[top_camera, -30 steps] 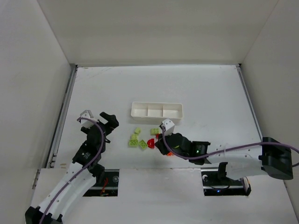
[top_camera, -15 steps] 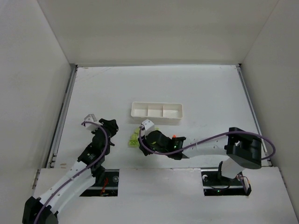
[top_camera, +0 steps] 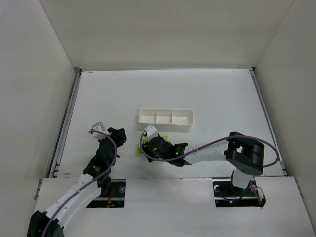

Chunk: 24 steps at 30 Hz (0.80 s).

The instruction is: Sort the legos into containers by color

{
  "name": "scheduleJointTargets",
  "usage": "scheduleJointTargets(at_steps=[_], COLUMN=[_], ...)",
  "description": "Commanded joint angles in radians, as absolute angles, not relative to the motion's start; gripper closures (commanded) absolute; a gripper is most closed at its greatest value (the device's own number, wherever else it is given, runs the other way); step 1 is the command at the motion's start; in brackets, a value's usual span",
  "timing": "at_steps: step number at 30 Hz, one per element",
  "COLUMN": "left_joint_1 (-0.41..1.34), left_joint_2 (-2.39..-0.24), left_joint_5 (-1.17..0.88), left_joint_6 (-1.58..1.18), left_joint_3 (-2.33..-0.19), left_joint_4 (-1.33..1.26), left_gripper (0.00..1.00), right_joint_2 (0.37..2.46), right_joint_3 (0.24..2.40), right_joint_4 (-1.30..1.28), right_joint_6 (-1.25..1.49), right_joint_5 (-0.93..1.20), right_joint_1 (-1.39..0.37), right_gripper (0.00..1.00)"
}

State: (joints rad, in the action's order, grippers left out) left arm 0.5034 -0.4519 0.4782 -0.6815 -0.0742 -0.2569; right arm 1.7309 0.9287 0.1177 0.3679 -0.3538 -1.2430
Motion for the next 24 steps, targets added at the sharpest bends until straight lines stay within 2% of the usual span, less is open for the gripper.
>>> scheduleJointTargets(at_steps=[1, 8, 10, 12, 15, 16, 19, 24], left_joint_1=[0.495, 0.498, 0.487, 0.487, 0.478, 0.475, 0.476, 0.476], left_joint_2=[-0.483, -0.494, -0.495, -0.492, -0.502, -0.505, -0.517, -0.537], left_joint_5=[0.469, 0.454, 0.446, 0.436, 0.437, 0.430, 0.436, 0.428], left_joint_6=[-0.678, -0.684, -0.687, -0.689, -0.690, -0.692, -0.692, -0.684], left_joint_3=[-0.080, -0.068, -0.063, -0.064, -0.058, -0.061, -0.061, -0.069], left_joint_4=[-0.307, -0.348, -0.347, -0.351, -0.359, -0.359, -0.370, -0.374], left_gripper=[0.61, 0.57, 0.57, 0.57, 0.56, 0.56, 0.55, 0.51], right_joint_2=[1.720, 1.762, 1.781, 1.796, 1.805, 1.802, 1.749, 1.560], right_joint_3=[0.959, 0.966, 0.976, 0.980, 0.985, 0.988, 0.973, 0.925], right_joint_4=[0.120, 0.107, 0.106, 0.106, 0.098, 0.095, 0.106, 0.133], right_joint_6=[0.347, 0.359, 0.362, 0.356, 0.367, 0.365, 0.374, 0.393], right_joint_5=[-0.410, -0.413, -0.410, -0.414, -0.405, -0.414, -0.425, -0.428], right_joint_1=[-1.239, -1.237, -1.234, -1.234, -1.229, -1.229, -1.229, -1.184], right_gripper=[0.37, 0.37, 0.42, 0.52, 0.57, 0.69, 0.76, 0.76])
